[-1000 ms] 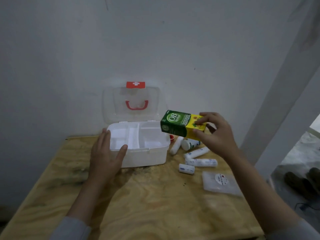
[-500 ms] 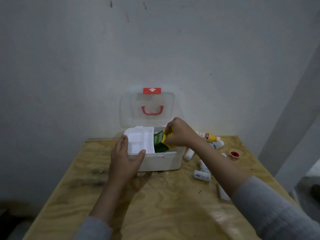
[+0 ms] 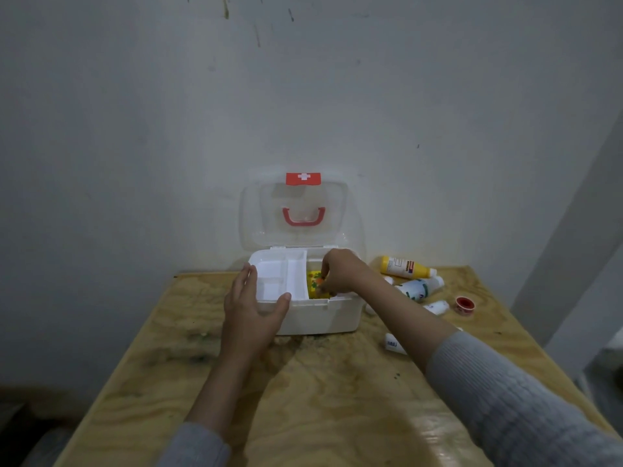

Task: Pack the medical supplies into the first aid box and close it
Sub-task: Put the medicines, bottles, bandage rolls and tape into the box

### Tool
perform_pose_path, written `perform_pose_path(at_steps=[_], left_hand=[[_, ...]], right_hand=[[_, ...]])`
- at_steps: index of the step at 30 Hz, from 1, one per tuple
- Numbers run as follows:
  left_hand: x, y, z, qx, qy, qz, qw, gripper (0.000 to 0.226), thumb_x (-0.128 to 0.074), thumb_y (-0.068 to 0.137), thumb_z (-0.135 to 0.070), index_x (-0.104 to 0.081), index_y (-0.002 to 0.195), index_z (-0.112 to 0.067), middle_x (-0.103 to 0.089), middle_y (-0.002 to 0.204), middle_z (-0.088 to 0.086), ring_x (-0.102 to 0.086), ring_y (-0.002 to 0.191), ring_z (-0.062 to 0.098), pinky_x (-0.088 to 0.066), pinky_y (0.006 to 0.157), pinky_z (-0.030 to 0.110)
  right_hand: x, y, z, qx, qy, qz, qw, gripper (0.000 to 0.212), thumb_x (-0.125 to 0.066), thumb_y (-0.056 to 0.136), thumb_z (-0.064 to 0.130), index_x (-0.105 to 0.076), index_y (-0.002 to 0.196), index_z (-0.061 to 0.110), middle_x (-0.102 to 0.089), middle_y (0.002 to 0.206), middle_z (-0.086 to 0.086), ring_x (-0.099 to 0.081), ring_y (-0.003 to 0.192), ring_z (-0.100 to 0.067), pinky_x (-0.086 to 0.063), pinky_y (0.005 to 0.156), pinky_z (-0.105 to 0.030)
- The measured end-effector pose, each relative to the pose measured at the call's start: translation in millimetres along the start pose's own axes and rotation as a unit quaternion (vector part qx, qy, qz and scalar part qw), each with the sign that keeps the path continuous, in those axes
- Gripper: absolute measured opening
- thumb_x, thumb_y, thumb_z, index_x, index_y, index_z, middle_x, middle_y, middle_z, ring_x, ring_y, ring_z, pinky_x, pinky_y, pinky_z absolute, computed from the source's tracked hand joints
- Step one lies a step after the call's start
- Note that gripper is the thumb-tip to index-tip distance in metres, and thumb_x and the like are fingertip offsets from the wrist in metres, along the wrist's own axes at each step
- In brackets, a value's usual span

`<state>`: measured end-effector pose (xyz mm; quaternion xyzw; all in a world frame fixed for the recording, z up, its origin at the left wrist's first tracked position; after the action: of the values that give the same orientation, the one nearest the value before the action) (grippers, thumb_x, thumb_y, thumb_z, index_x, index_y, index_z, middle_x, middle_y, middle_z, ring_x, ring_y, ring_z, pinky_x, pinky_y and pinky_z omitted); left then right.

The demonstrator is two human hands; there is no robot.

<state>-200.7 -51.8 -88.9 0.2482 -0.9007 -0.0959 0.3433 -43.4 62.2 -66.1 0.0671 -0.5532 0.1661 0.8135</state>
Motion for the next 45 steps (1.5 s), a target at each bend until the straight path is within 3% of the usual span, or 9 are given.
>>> perform_pose_path(at_steps=[4,7,14,19,24,28,34,40,45], left_hand=[[0.5,-0.1,-0.5,-0.002,-0.004,-0.003,1.000,0.081,-0.063,0.080,-0.048,-0.024,0.146,-0.024,-0.022,0.156,-0.004,-0.024,0.139,0.022,-0.038,0.103,0.046],[1.4,-0.6,-2.1,-0.003,-0.006,-0.002,1.000,0.081,-0.063,0.080,-0.048,-0.024,0.146,-0.024,-0.023,0.155,-0.003,-0.025,0.139,0.023,-0.038,0.103,0.046],[2.5,1.9,0.9,-0.017,-0.023,-0.008,1.000,0.078,-0.065,0.080,-0.042,-0.029,0.145,-0.017,-0.026,0.154,-0.001,-0.025,0.140,0.023,-0.029,0.108,0.039],[-1.2,1.0,2.5,-0.016,-0.017,-0.009,1.000,0.077,-0.064,0.081,-0.042,-0.029,0.145,-0.017,-0.025,0.155,0.002,-0.025,0.140,0.025,-0.031,0.108,0.046],[-3.0,2.9,3.0,-0.024,-0.009,-0.015,1.000,0.076,-0.066,0.081,-0.039,-0.032,0.144,-0.014,-0.027,0.154,0.005,-0.026,0.140,0.026,-0.032,0.110,0.047],[0.6,3.9,0.9,-0.032,-0.016,-0.018,0.999,0.074,-0.066,0.082,-0.036,-0.033,0.143,-0.012,-0.027,0.154,0.006,-0.026,0.140,0.026,-0.031,0.111,0.046],[-0.8,1.0,0.6,-0.038,-0.019,-0.016,0.999,0.072,-0.065,0.082,-0.036,-0.035,0.143,-0.012,-0.026,0.155,0.004,-0.025,0.141,0.024,-0.029,0.111,0.041],[-0.6,0.7,2.4,-0.037,-0.025,-0.012,0.999,0.071,-0.066,0.082,-0.036,-0.037,0.142,-0.010,-0.026,0.154,0.003,-0.025,0.141,0.023,-0.026,0.111,0.038],[-1.3,1.5,0.9,-0.028,-0.024,-0.003,0.999,0.073,-0.065,0.081,-0.039,-0.036,0.142,-0.012,-0.025,0.155,0.002,-0.025,0.141,0.024,-0.028,0.109,0.041]], right_hand=[[2.2,-0.4,1.5,0.021,0.014,0.027,0.999,0.037,-0.078,0.073,0.022,-0.067,0.106,0.007,-0.071,0.101,-0.010,-0.067,0.084,-0.019,-0.052,0.069,-0.025],[24.0,-7.3,-0.7,0.039,0.025,-0.017,0.999,0.040,-0.077,0.075,0.026,-0.066,0.110,0.011,-0.064,0.114,-0.009,-0.060,0.101,-0.022,-0.048,0.087,-0.031],[93.5,-102.9,-48.9,0.039,0.131,-0.134,0.981,0.025,-0.074,0.077,0.018,-0.069,0.101,0.014,-0.071,0.096,-0.001,-0.065,0.085,-0.011,-0.052,0.077,-0.022],[74.8,-179.8,-128.7,-0.082,0.065,-0.154,0.983,0.028,-0.077,0.074,0.027,-0.068,0.099,0.021,-0.067,0.095,0.005,-0.063,0.078,-0.010,-0.054,0.073,-0.032],[29.0,-240.4,-173.1,-0.119,0.051,-0.126,0.984,0.039,-0.077,0.072,0.032,-0.063,0.108,0.029,-0.055,0.103,0.013,-0.053,0.098,-0.009,-0.037,0.079,-0.023],[8.2,-251.9,-193.4,-0.111,0.097,-0.152,0.977,0.049,-0.078,0.071,0.027,-0.059,0.115,0.035,-0.053,0.126,0.008,-0.049,0.118,-0.016,-0.037,0.098,-0.031],[5.5,-253.8,-202.0,-0.096,0.153,-0.210,0.961,0.037,-0.085,0.061,0.031,-0.066,0.092,0.041,-0.054,0.106,0.024,-0.051,0.100,0.009,-0.041,0.085,-0.025],[28.9,-250.5,-174.6,-0.017,0.273,-0.258,0.926,0.043,-0.080,0.050,0.058,-0.074,0.085,0.033,-0.064,0.107,0.017,-0.056,0.108,0.003,-0.048,0.082,-0.015],[66.5,-219.5,-123.2,0.040,0.273,-0.310,0.910,0.030,-0.079,0.058,0.037,-0.074,0.084,0.022,-0.063,0.107,0.013,-0.055,0.108,0.004,-0.045,0.076,-0.012]])
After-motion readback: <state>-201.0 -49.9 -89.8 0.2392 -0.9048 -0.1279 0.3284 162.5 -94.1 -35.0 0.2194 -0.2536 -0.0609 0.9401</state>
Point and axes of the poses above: each hand's wrist, its own y-axis towards the middle knuckle, its own x-axis out of the back of the hand, z = x × y, the point moved 8 cm from there along y, towards the middle knuckle
